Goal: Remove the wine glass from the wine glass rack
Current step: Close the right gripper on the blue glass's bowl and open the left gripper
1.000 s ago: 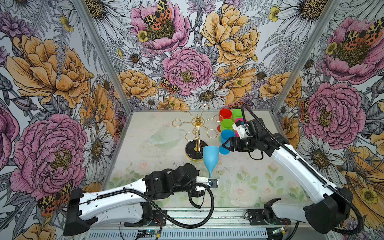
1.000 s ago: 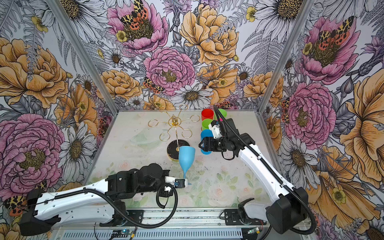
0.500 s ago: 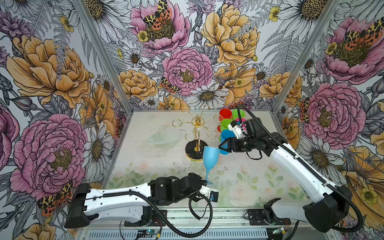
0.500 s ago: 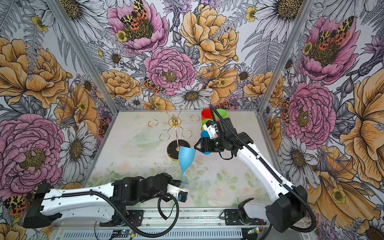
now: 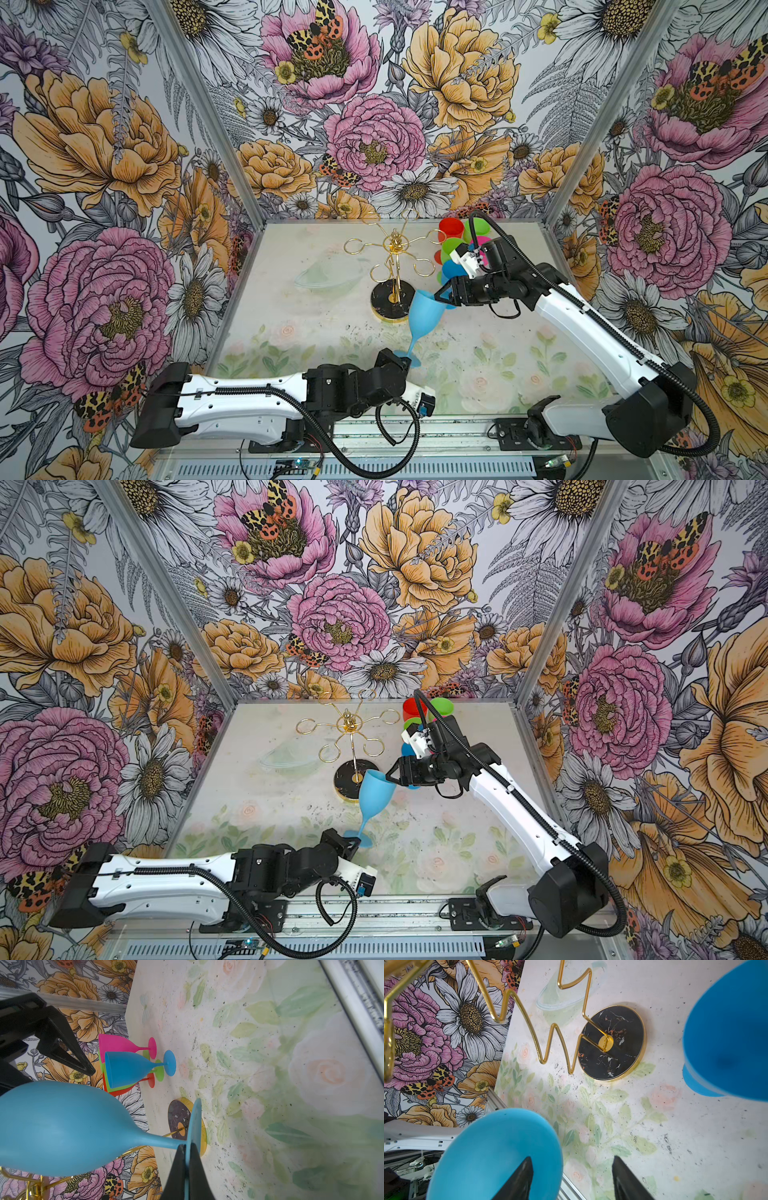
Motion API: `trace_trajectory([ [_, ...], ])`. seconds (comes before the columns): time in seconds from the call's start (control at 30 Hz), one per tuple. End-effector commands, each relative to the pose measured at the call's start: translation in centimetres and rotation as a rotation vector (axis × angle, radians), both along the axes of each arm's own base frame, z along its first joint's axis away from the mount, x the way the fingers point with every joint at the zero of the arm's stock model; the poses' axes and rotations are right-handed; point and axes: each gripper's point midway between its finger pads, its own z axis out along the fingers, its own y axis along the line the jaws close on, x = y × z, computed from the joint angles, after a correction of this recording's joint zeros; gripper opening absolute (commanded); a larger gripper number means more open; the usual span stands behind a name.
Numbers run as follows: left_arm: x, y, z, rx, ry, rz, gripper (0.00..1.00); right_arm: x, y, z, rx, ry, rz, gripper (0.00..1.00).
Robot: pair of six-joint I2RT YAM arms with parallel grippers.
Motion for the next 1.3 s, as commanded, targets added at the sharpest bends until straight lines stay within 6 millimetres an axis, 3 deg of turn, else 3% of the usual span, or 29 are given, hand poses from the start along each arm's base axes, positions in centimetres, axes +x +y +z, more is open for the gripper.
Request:
trace_trajectory([
  [0.0,1.3,-0.2,1.7,-0.046,-0.112,0.040,0.00,-0.4,0.6,0.0,0.014,0.009,0.037,0.56],
  [0.57,2.3,-0.4,1.2,-0.026,-0.212,0.062,0.00,-0.9,1.0,0.1,0.043,0.021,0.073,0.08],
  [0.63,2.2,-0.5,1.1,-0.034,-0.202,0.064,0.08,-0.9,0.9,0.2,0.040,0.013,0.070,0.04],
  [0.73,2.2,-0.4,0.8,-0.057,-0.178,0.072,0.10,-0.7,0.6,0.3,0.026,-0.006,0.058,0.00],
  [0.87,1.9,-0.2,0.5,-0.126,-0.123,0.066,0.23,-0.4,0.2,0.7,0.008,-0.042,0.045,0.00],
  [1.0,1.6,-0.1,1.0,-0.219,-0.045,0.082,0.52,-0.1,-0.5,1.1,-0.024,-0.097,0.028,0.00],
  [1.07,1.5,-0.1,1.3,-0.272,0.006,0.101,0.61,0.3,-1.1,1.0,-0.066,-0.129,0.004,0.00],
  [1.27,1.8,0.1,2.8,-0.514,0.206,0.205,0.75,1.2,-3.3,-0.3,-0.191,-0.194,-0.059,0.00],
])
